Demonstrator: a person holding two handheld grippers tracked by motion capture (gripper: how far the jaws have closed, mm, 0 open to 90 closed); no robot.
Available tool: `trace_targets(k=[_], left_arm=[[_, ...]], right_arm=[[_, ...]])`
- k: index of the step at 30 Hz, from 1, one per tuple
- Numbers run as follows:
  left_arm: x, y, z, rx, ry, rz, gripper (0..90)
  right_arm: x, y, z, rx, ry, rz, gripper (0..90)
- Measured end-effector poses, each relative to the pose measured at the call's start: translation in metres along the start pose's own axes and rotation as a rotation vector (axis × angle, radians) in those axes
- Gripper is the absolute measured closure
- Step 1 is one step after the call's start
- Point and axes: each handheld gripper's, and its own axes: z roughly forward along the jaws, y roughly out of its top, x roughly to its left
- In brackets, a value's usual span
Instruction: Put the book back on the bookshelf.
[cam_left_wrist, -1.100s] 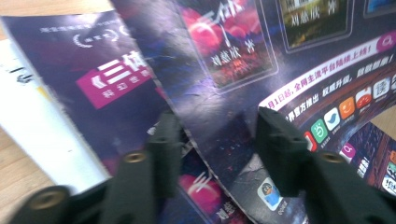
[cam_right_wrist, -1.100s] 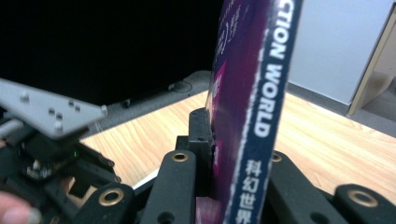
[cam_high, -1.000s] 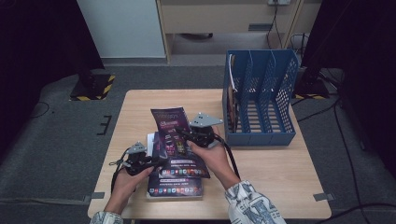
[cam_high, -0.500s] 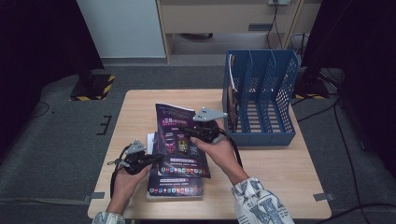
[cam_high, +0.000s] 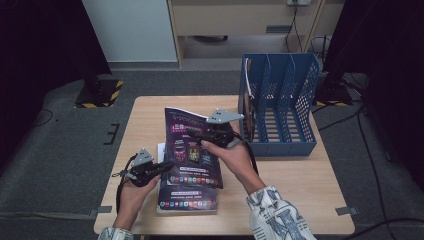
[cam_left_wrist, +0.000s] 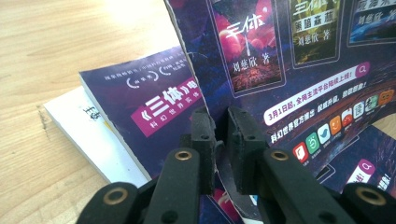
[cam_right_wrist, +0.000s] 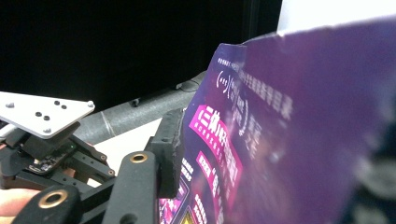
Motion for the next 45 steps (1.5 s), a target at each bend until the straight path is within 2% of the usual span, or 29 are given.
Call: trace_targets(k=[4,5,10,11,17,18,19,20,21,24,25,26,27,28,30,31,32,35,36,39,40,42,43,45], left_arm=[[-0.001,0.000,-0.001,-0.005,0.004,0.012,81.2],[-0.001,0.000,-0.001,-0.007,0.002,0.014,81.3],[-0.001,0.000,-0.001,-0.010,0.004,0.021,81.3],[-0.001,0.000,-0.001,-0.010,0.005,0.022,81.3],[0.000,-0.001,0.000,-0.017,0.016,0.014,78.5],[0.000,-0.001,0.000,-0.017,0.016,0.014,76.1],[0.001,-0.003,0.000,-0.038,0.027,0.005,71.5],[0.002,-0.003,0.001,-0.037,0.043,-0.007,65.3],[0.004,-0.004,0.002,-0.037,0.053,-0.020,54.1],[0.008,-0.007,0.001,-0.040,0.063,-0.038,48.5],[0.012,-0.008,-0.001,-0.042,0.096,-0.041,42.5],[0.012,-0.008,-0.001,-0.042,0.096,-0.041,38.1],[0.015,-0.009,-0.002,-0.051,0.107,-0.058,38.1],[0.021,-0.012,-0.004,-0.055,0.113,-0.084,28.7],[0.024,-0.013,-0.004,-0.049,0.115,-0.101,20.8],[0.030,-0.017,-0.003,-0.028,0.122,-0.123,20.8],[0.033,-0.019,-0.003,-0.016,0.127,-0.132,16.8],[0.046,-0.028,-0.005,0.024,0.152,-0.193,9.8],[0.046,-0.028,-0.005,0.024,0.152,-0.193,8.8],[0.053,-0.033,-0.005,0.062,0.203,-0.187,6.2],[0.057,-0.035,-0.004,0.078,0.219,-0.209,5.7],[0.058,-0.037,-0.004,0.094,0.234,-0.208,5.1],[0.059,-0.039,-0.003,0.122,0.257,-0.188,5.0],[0.060,-0.040,-0.002,0.133,0.266,-0.189,4.9]], right_arm=[[-0.003,0.001,-0.001,0.004,0.000,0.020,58.4],[-0.006,0.000,-0.001,-0.002,-0.005,0.029,66.1],[-0.007,0.000,-0.002,-0.010,-0.028,0.040,76.4],[-0.006,0.000,-0.003,-0.010,-0.036,0.035,81.8],[-0.006,0.002,-0.004,-0.008,-0.027,0.040,83.8],[-0.006,0.002,-0.004,-0.008,-0.027,0.040,83.8],[-0.005,0.003,-0.005,-0.017,-0.024,0.043,83.9],[-0.005,0.003,-0.006,-0.021,-0.025,0.041,84.0],[-0.004,0.004,-0.007,-0.031,-0.027,0.038,84.1],[-0.005,0.006,-0.010,-0.060,-0.025,0.037,84.1],[-0.005,0.009,-0.012,-0.079,-0.026,0.035,84.1],[-0.005,0.009,-0.012,-0.079,-0.026,0.035,84.1],[-0.005,0.010,-0.014,-0.084,-0.029,0.033,84.1],[-0.006,0.012,-0.017,-0.105,-0.033,0.026,84.1],[-0.007,0.013,-0.018,-0.110,-0.037,0.023,84.1],[-0.008,0.014,-0.019,-0.116,-0.042,0.020,84.1],[-0.009,0.016,-0.021,-0.123,-0.047,0.020,84.1],[-0.011,0.020,-0.024,-0.139,-0.060,0.018,84.1],[-0.011,0.021,-0.025,-0.143,-0.062,0.016,84.1],[-0.012,0.024,-0.026,-0.151,-0.082,0.007,84.0],[-0.012,0.025,-0.027,-0.154,-0.083,0.004,84.0],[-0.013,0.026,-0.028,-0.157,-0.093,0.003,84.0],[-0.014,0.027,-0.028,-0.158,-0.092,0.003,84.0],[-0.014,0.027,-0.028,-0.160,-0.094,0.005,84.0]])
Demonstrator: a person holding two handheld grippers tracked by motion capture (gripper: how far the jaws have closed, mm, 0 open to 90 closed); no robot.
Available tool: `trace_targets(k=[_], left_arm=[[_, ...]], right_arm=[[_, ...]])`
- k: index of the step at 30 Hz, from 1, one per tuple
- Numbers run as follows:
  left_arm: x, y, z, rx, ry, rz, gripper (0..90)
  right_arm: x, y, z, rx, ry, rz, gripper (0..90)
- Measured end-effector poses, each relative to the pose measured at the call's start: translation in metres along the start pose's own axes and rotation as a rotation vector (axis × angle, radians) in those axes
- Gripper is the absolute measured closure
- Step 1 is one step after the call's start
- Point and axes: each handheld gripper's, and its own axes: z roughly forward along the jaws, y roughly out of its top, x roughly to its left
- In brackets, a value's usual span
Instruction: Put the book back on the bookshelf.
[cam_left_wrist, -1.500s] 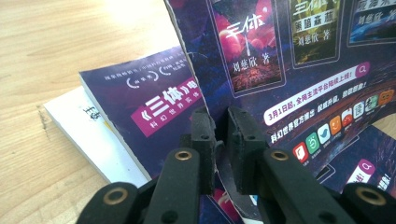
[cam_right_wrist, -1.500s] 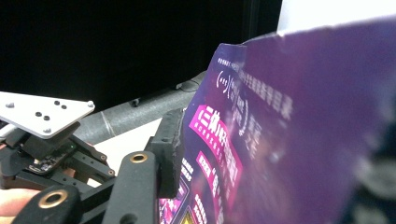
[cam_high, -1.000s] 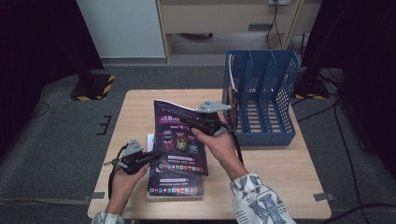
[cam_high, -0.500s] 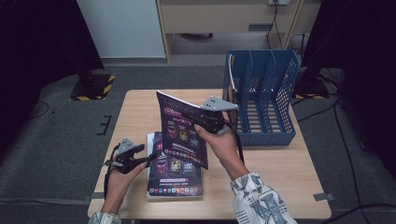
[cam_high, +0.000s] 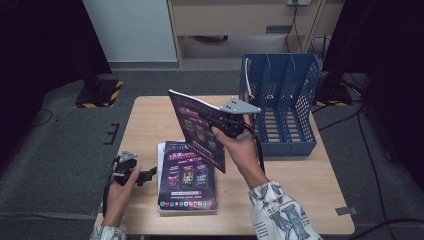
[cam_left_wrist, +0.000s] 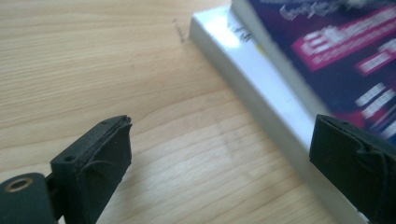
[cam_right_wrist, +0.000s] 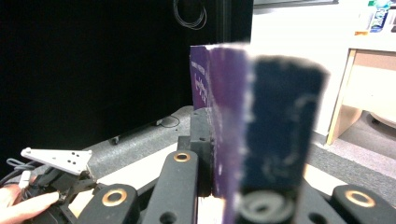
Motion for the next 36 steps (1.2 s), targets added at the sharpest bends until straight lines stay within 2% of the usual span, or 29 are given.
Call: trace_targets(k=[5,10,15,20,23,36], left_arm=[[0.002,-0.001,0.002,0.005,0.019,-0.003,4.9],[0.003,-0.004,0.007,0.034,0.030,0.008,4.6],[0.003,-0.004,0.008,0.028,0.037,0.010,4.2],[0.001,-0.006,0.010,0.035,0.051,0.049,1.9],[-0.003,-0.007,0.012,0.048,0.063,0.088,0.0],[-0.003,-0.007,0.012,0.047,0.066,0.087,0.0]], right_arm=[[-0.002,0.000,-0.003,-0.005,-0.014,-0.003,84.0],[-0.004,0.000,-0.005,-0.009,-0.019,-0.001,84.0],[-0.006,0.000,-0.006,-0.013,-0.022,0.002,83.9],[-0.008,-0.001,-0.008,-0.017,-0.028,0.002,84.0],[-0.009,0.000,-0.012,-0.022,-0.029,0.006,83.9],[-0.011,-0.004,-0.021,-0.028,-0.038,0.011,84.0]])
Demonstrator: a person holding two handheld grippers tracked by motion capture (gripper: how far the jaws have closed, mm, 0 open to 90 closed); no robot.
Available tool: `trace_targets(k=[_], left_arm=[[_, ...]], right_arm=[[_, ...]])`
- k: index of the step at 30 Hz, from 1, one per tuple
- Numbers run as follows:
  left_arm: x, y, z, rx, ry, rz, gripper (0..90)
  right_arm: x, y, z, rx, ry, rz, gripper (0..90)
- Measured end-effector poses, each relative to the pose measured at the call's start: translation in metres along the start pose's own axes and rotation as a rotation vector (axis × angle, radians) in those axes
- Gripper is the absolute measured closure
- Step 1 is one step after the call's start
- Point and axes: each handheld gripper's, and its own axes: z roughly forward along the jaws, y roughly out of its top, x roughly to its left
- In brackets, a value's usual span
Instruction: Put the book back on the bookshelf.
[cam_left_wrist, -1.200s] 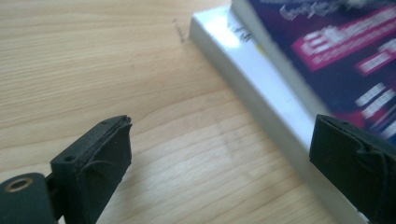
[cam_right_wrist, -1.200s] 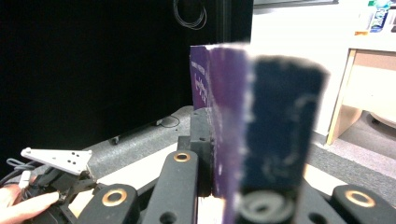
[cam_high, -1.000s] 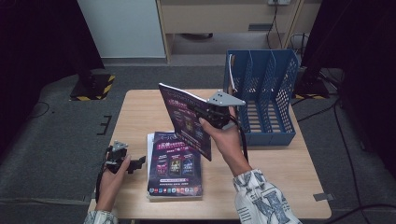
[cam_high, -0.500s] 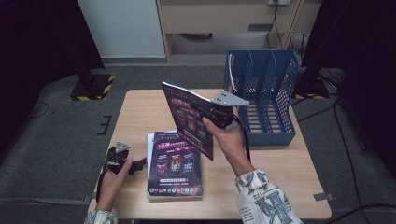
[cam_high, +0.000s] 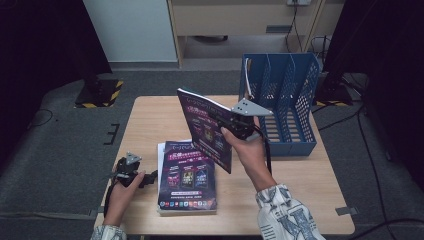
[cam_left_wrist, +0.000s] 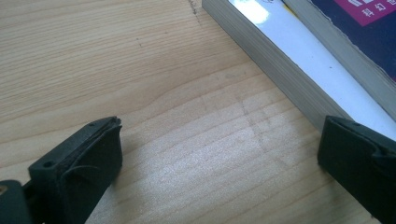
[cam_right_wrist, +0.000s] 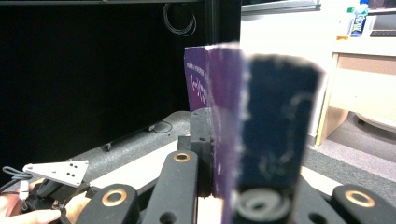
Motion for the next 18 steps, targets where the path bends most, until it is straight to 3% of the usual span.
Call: trace_targets(k=[9,18], left_arm=[[0.000,0.000,0.000,0.000,0.000,0.000,0.0],[0.000,0.000,0.000,0.000,-0.001,-0.001,0.0]], right_arm=[[0.001,-0.004,-0.011,-0.010,0.001,0.002,84.0],[-0.005,-0.015,-0.035,-0.007,-0.005,0.014,84.0]])
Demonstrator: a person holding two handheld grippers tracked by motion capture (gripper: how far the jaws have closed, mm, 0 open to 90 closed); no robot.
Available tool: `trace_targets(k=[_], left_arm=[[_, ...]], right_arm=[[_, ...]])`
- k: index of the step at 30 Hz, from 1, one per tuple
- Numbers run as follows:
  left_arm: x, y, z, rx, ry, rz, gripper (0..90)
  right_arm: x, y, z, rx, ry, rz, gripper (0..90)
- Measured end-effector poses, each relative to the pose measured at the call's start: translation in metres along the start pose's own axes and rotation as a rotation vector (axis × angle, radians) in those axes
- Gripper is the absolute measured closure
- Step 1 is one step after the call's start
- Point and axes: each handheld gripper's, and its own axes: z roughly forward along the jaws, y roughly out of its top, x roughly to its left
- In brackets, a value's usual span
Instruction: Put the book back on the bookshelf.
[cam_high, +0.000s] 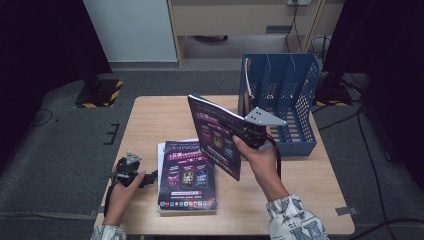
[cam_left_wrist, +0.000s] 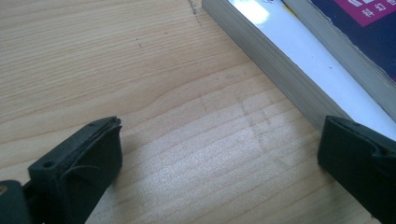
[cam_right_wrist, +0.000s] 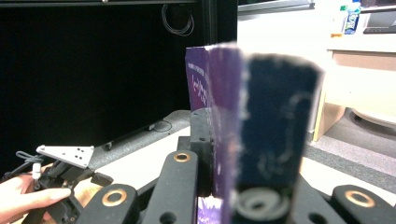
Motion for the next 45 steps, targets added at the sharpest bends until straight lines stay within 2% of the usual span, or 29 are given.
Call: trace_targets(k=[15,27,45], left_arm=[[0.000,0.000,0.000,0.000,0.001,-0.001,0.0],[0.000,0.000,0.000,-0.001,0.003,-0.002,0.0],[0.000,0.000,0.000,-0.001,0.002,-0.002,0.0]], right_arm=[[-0.001,-0.003,-0.026,-0.007,0.008,0.000,84.0],[-0.010,-0.006,-0.053,-0.012,0.005,-0.004,84.0],[-0.022,-0.012,-0.079,0.002,-0.010,-0.012,84.0]])
